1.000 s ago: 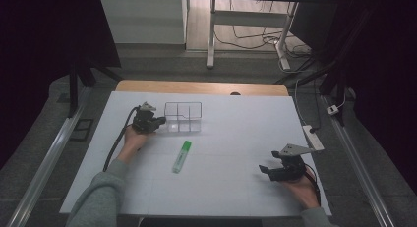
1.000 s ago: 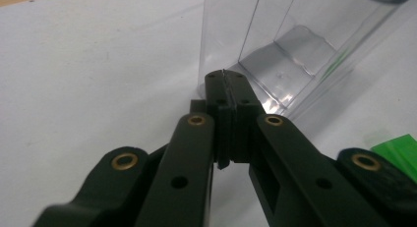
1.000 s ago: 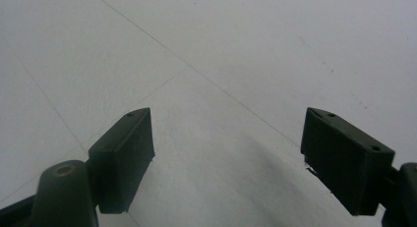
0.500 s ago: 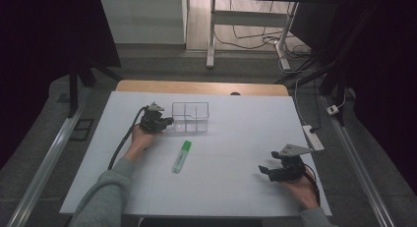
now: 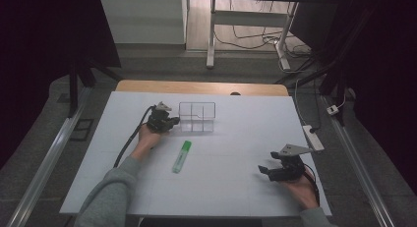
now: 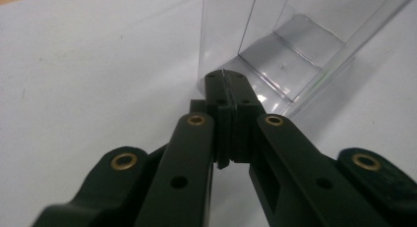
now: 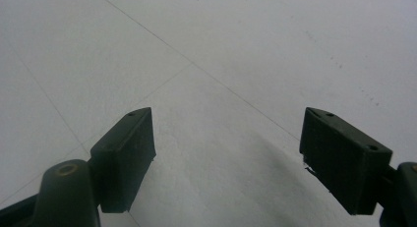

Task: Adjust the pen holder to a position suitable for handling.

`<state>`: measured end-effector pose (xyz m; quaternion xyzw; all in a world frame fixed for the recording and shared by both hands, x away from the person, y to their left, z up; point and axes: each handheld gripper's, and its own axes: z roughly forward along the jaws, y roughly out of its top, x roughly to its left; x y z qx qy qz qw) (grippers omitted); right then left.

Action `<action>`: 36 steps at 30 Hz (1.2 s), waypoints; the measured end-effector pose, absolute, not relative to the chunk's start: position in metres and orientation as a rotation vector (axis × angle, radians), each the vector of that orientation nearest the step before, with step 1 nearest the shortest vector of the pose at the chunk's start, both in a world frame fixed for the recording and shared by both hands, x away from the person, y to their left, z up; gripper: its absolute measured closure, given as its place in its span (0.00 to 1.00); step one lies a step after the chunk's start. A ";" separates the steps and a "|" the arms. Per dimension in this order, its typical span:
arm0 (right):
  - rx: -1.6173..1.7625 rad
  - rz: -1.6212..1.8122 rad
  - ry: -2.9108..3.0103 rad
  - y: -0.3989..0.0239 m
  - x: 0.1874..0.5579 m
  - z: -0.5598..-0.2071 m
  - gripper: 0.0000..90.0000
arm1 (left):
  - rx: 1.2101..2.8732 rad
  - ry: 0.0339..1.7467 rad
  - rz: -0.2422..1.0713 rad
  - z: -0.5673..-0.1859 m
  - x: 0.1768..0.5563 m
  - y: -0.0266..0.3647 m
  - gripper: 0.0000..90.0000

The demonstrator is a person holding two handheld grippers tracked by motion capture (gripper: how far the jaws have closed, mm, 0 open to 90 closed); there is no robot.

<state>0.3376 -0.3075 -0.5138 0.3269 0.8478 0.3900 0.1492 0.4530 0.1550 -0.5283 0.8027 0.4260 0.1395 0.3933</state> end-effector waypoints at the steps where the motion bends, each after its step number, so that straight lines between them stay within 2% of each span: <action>1: 0.940 1.118 2.437 -0.307 0.338 -0.514 0.23 | 2.040 1.077 0.354 -0.528 0.454 0.153 0.98; 18: 0.947 1.116 2.437 -0.308 0.338 -0.516 0.23 | 2.061 1.031 0.344 -0.529 0.461 0.134 0.98; 28: 0.944 1.126 2.426 -0.311 0.336 -0.514 0.23 | 2.047 1.033 0.342 -0.519 0.452 0.146 0.97; 30: 0.946 1.134 2.419 -0.312 0.336 -0.512 0.23 | 2.047 1.017 0.331 -0.516 0.447 0.150 0.92; 36: 0.930 1.140 2.413 -0.311 0.336 -0.512 0.23 | 2.043 1.021 0.322 -0.507 0.430 0.160 0.63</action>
